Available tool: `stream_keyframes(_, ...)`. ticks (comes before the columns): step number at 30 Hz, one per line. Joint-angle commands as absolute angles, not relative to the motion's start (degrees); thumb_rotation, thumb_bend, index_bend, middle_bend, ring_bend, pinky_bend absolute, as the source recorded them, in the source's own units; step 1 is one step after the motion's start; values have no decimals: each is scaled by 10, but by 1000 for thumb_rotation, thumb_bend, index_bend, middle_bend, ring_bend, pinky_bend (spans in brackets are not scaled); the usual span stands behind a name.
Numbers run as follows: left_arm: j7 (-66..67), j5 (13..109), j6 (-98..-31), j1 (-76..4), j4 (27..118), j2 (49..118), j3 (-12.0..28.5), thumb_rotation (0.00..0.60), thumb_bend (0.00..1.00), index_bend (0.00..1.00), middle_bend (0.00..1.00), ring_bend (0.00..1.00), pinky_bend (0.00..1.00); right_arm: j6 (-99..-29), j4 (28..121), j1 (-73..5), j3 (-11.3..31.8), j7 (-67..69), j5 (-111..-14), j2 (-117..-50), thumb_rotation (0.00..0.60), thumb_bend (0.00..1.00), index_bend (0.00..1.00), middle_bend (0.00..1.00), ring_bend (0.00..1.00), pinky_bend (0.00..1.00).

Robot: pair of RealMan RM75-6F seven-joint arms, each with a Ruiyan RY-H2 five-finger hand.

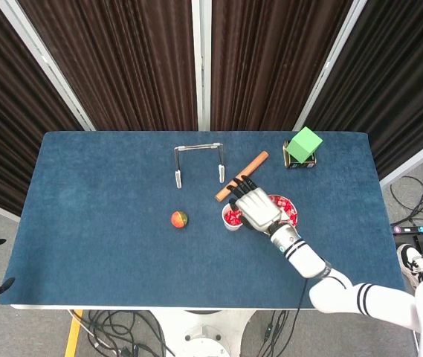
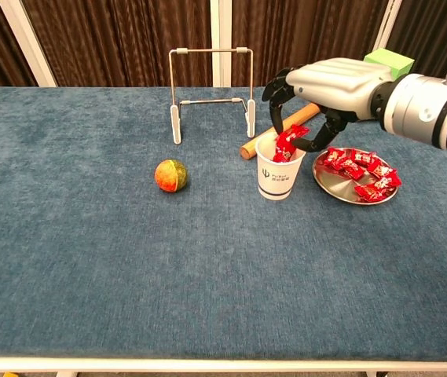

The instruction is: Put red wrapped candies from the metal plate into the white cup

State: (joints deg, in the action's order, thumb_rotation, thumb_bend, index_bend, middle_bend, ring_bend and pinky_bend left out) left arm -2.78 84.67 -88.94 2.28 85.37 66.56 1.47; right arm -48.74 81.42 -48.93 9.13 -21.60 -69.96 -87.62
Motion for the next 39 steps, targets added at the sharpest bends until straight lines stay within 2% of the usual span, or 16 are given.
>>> stream_keyframes(1, -30, 845, -888, 22, 851, 667, 15, 600, 0, 317, 187, 108, 187, -488, 809, -492, 92, -222, -695, -882, 600, 209, 311, 115, 0, 3)
stream_keyframes(4, -33, 844, -887, 22, 848, 669, 15, 600, 0, 317, 187, 108, 187, -494, 810, -489, 95, -218, -689, -876, 600, 127, 229, 113, 0, 3)
stream_keyframes(7, -35, 845, -886, 22, 845, 670, 15, 600, 0, 317, 187, 108, 186, -502, 816, -480, 101, -212, -675, -858, 600, 93, 207, 114, 0, 3)
stream_keyframes(10, -37, 847, -888, 21, 844, 670, 15, 600, 0, 317, 187, 107, 187, -511, 813, -467, 101, -215, -656, -839, 600, 114, 263, 116, 0, 5)
stream_keyframes(13, -36, 849, -888, 20, 844, 671, 15, 600, 0, 317, 187, 108, 186, -503, 798, -460, 94, -225, -634, -828, 600, 177, 349, 117, 0, 6)
stream_keyframes(17, -34, 851, -888, 20, 846, 672, 14, 600, 0, 317, 187, 108, 186, -479, 758, -459, 83, -236, -602, -840, 600, 226, 395, 117, 0, 7)
stream_keyframes(24, -30, 849, -889, 23, 850, 670, 11, 600, 0, 317, 187, 108, 186, -458, 695, -462, 58, -266, -588, -882, 600, 246, 407, 116, 0, 7)
stream_keyframes(39, -31, 846, -885, 22, 847, 673, 11, 600, 0, 317, 187, 108, 187, -427, 636, -473, 51, -301, -547, -926, 600, 246, 417, 109, 0, 6)
